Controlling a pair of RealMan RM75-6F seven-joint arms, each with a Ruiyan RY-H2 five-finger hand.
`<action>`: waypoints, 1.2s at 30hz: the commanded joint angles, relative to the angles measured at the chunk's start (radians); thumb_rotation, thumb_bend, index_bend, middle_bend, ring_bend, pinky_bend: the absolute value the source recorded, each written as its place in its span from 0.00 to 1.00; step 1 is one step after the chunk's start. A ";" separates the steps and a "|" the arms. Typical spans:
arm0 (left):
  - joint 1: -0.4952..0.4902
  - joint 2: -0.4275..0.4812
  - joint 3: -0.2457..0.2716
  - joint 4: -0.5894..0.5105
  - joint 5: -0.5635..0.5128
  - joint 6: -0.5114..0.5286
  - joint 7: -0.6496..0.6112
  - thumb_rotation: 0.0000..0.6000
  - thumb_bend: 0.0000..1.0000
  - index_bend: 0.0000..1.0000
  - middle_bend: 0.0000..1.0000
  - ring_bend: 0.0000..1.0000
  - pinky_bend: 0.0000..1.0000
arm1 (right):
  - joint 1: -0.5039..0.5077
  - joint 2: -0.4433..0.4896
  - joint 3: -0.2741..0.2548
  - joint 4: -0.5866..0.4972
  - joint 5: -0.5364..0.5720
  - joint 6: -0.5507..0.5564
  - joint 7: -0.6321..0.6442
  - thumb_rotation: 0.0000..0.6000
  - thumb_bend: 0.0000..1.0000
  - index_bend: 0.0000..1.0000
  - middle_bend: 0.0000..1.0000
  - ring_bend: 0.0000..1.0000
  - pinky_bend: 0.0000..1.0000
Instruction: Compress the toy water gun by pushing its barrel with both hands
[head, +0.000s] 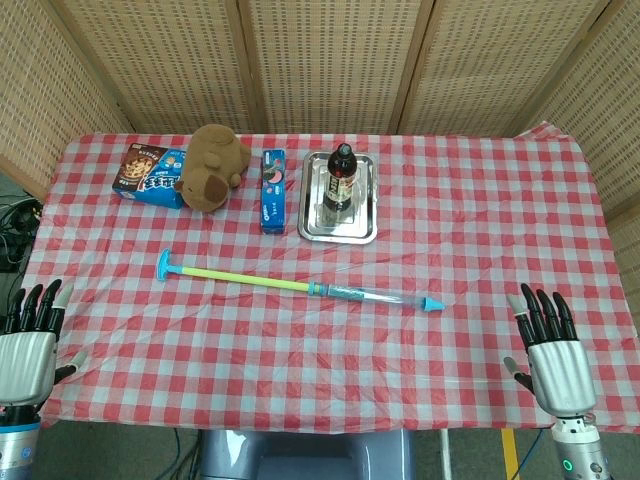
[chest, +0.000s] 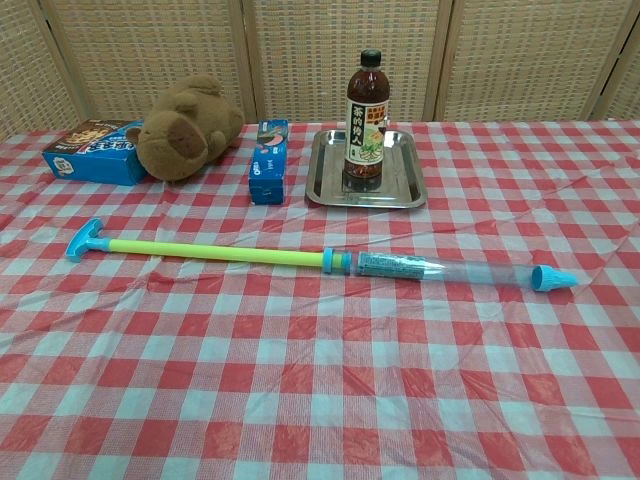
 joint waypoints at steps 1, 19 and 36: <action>-0.001 0.004 0.003 -0.005 0.001 -0.006 -0.007 1.00 0.04 0.00 0.00 0.00 0.00 | -0.002 0.006 -0.001 -0.009 0.006 -0.012 -0.006 1.00 0.00 0.00 0.00 0.00 0.00; -0.004 0.011 0.008 -0.020 -0.007 -0.034 -0.010 1.00 0.04 0.00 0.00 0.00 0.00 | -0.006 0.000 0.009 -0.016 0.020 -0.030 0.008 1.00 0.00 0.00 0.00 0.00 0.00; -0.076 0.034 -0.114 -0.098 -0.108 -0.075 0.070 1.00 0.13 0.14 0.36 0.32 0.26 | 0.000 -0.018 0.015 -0.004 0.030 -0.056 0.007 1.00 0.00 0.00 0.00 0.00 0.00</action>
